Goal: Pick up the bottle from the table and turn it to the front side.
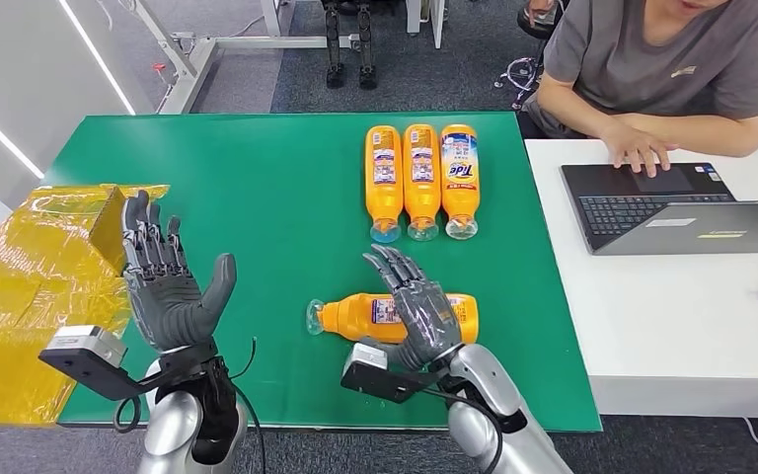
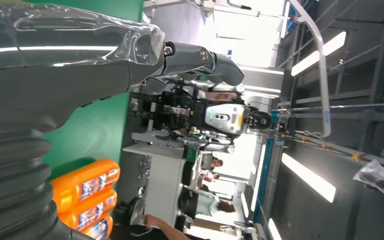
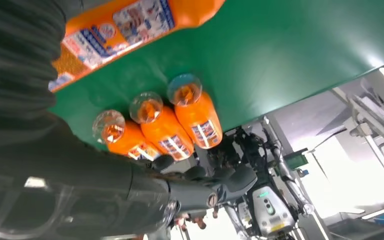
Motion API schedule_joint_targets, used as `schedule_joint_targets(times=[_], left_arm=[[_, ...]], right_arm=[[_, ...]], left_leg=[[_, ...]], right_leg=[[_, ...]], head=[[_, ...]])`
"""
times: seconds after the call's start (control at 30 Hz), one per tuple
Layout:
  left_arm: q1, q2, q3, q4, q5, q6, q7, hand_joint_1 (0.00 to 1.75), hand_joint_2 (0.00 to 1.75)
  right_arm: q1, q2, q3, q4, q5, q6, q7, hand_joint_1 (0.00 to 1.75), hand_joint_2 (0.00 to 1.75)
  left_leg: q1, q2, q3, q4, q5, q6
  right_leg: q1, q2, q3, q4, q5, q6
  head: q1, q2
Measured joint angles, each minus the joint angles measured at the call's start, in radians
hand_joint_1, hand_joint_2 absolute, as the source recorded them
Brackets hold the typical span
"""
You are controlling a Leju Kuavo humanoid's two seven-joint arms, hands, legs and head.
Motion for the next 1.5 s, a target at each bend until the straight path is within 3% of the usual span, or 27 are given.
schedule_joint_targets(times=[0.27,0.83,1.13,1.17,1.3,1.5], left_arm=[[-0.065,0.000,0.000,0.032,0.025,-0.005,0.000,0.00,1.75],[-0.104,-0.001,0.000,0.102,0.046,-0.011,0.000,0.00,1.75],[-0.111,-0.001,0.000,0.113,0.055,-0.007,0.000,0.00,1.75],[-0.111,-0.001,0.000,0.113,0.056,-0.004,0.000,0.00,1.75],[-0.112,-0.001,0.000,0.116,0.064,0.003,0.000,0.00,1.75],[-0.113,-0.001,-0.001,0.117,0.065,0.010,0.000,0.00,1.75]], right_arm=[[-0.129,-0.027,0.035,0.158,0.010,0.161,0.049,0.00,1.75],[-0.256,-0.135,0.076,0.368,-0.021,0.302,0.074,0.00,1.75],[-0.329,-0.170,0.095,0.461,-0.015,0.313,0.092,0.00,1.75],[-0.337,-0.174,0.097,0.471,-0.017,0.316,0.094,0.07,1.75],[-0.369,-0.182,0.100,0.523,-0.033,0.318,0.085,1.71,1.75],[-0.404,-0.184,0.110,0.591,-0.042,0.277,0.056,1.75,1.75]], left_leg=[[0.000,0.000,0.000,0.000,0.000,0.000],[0.000,0.000,0.001,0.001,0.000,0.000],[0.000,0.000,0.002,0.002,0.000,0.000],[0.000,0.000,0.002,0.002,0.000,0.000],[0.000,0.000,0.003,0.002,0.000,0.000],[0.000,0.000,0.003,0.002,0.000,0.000]], right_leg=[[0.000,0.000,0.000,0.000,0.000,0.000],[0.000,0.000,0.000,0.000,0.000,0.000],[0.000,0.000,0.002,0.000,0.001,0.001],[0.000,0.000,0.003,0.000,0.001,0.001],[0.000,0.000,0.003,0.000,0.001,0.001],[0.000,0.000,0.004,0.000,0.001,0.002]], head=[[0.000,0.000],[0.000,0.000],[0.000,0.000],[0.000,0.000],[0.000,0.000],[0.000,0.000]])
